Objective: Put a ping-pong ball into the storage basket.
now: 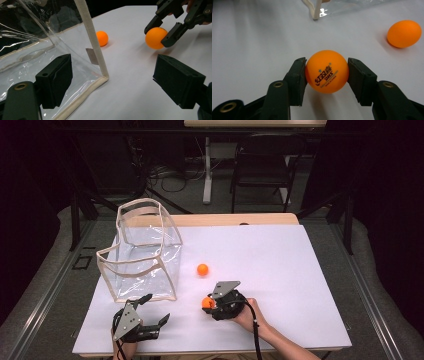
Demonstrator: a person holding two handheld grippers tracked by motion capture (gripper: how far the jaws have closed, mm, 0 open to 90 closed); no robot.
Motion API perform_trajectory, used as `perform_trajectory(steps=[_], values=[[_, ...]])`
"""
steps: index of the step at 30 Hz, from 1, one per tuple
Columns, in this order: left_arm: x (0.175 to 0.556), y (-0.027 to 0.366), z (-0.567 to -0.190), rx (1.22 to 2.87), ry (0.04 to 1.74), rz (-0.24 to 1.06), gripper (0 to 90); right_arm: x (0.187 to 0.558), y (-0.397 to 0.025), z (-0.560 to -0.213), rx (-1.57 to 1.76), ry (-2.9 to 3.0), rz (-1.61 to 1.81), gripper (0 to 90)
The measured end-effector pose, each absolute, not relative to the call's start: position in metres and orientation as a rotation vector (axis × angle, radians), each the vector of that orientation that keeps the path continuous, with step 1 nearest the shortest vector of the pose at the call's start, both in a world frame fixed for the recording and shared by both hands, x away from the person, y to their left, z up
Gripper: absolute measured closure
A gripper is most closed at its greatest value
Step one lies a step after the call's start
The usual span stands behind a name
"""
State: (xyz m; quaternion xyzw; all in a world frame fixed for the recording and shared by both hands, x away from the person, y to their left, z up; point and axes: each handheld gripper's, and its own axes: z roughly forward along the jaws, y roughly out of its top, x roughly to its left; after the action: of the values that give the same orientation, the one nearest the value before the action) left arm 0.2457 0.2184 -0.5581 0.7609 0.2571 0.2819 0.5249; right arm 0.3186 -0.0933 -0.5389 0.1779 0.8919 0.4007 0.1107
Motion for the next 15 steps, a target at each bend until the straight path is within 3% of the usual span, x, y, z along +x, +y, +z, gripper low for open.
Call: perform_trajectory(steps=[15], values=[[0.245, 0.219, -0.558, 1.815, 0.613, 0.669, 15.6, 0.325, -0.107, -0.531, 0.569, 2.556, 1.209, 50.5]])
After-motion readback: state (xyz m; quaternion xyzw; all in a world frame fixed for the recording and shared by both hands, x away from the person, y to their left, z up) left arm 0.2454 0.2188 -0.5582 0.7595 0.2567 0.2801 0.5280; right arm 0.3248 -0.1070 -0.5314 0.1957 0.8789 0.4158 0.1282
